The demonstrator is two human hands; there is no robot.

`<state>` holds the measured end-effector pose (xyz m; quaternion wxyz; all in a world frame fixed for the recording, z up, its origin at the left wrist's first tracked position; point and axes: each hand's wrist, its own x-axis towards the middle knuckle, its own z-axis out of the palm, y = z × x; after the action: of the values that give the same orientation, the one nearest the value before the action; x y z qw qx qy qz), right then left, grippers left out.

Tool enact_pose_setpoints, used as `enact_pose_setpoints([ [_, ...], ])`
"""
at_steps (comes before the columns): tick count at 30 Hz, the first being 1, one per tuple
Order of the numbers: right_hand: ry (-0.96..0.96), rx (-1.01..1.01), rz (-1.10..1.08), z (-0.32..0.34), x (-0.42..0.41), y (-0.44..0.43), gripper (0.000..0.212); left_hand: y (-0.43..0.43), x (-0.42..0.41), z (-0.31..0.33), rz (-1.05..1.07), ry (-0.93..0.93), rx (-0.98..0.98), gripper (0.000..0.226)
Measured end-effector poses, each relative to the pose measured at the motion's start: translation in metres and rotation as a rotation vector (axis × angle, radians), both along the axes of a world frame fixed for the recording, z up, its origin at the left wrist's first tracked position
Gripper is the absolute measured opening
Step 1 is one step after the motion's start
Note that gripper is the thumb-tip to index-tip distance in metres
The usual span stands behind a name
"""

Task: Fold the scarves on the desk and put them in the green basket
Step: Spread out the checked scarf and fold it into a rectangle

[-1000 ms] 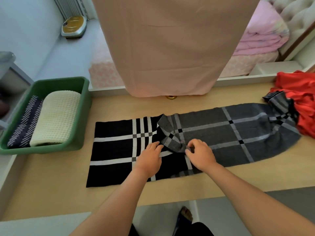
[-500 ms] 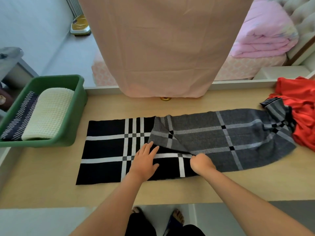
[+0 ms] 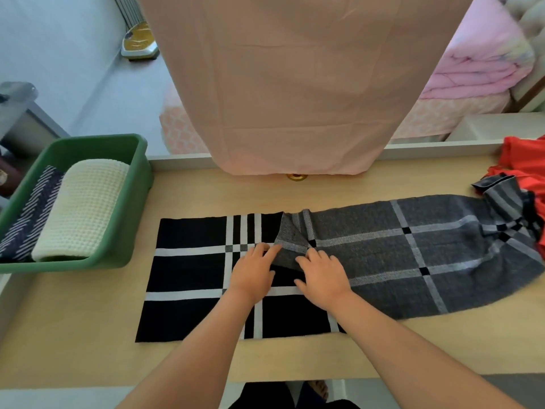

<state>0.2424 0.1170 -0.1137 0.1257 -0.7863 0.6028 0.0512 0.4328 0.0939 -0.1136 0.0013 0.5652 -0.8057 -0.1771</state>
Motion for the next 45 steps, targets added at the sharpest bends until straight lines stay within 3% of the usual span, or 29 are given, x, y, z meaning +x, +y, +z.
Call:
enact_pose_setpoints([
  [4, -0.009, -0.11, -0.025, -0.01, 0.002, -0.008, 0.03, -0.022, -0.003, -0.003, -0.099, -0.092, 0.021, 0.044],
  [7, -0.059, -0.117, -0.007, -0.01, 0.0, -0.016, 0.018, -0.032, -0.009, -0.001, -0.143, -0.037, 0.006, 0.023],
  [9, -0.246, -0.087, -0.189, 0.002, -0.003, -0.025, 0.02, -0.038, -0.013, 0.005, -0.073, 0.164, -0.004, 0.02],
  [11, -0.464, -0.082, -0.521, 0.015, -0.011, -0.038, 0.018, -0.047, -0.02, 0.013, 0.027, 0.371, -0.011, 0.028],
  [13, -0.546, -0.061, -0.761, 0.024, -0.027, -0.052, 0.022, -0.057, -0.026, 0.02, 0.072, 0.446, -0.013, 0.04],
  [15, -0.388, -0.009, -0.772, 0.028, -0.049, -0.061, 0.029, -0.068, -0.031, 0.022, 0.047, 0.396, -0.013, 0.042],
  [18, -0.065, 0.077, -0.575, 0.018, -0.077, -0.062, 0.043, -0.078, -0.036, 0.01, -0.093, 0.143, 0.027, 0.048],
  [22, -0.06, 0.245, -0.394, 0.001, -0.099, -0.053, 0.059, -0.077, -0.036, -0.009, -0.212, -0.117, 0.131, 0.074],
  [26, 0.048, 0.264, -0.502, -0.003, -0.114, -0.049, 0.062, -0.076, -0.031, -0.017, -0.211, -0.227, 0.113, 0.077],
  [30, 0.053, 0.154, -0.428, -0.005, -0.115, -0.051, 0.063, -0.078, -0.042, -0.02, -0.146, -0.214, 0.038, 0.076],
  [34, 0.046, 0.184, -0.388, -0.016, -0.111, -0.042, 0.065, -0.08, -0.048, -0.03, -0.177, -0.234, 0.064, 0.087],
  [39, 0.07, 0.06, -0.4, -0.016, -0.117, -0.018, 0.066, -0.073, -0.051, -0.033, -0.157, -0.212, 0.01, 0.075],
  [45, 0.084, 0.157, -0.62, -0.01, -0.143, 0.018, 0.065, -0.055, -0.106, -0.014, -0.31, -0.009, -0.029, 0.063],
])
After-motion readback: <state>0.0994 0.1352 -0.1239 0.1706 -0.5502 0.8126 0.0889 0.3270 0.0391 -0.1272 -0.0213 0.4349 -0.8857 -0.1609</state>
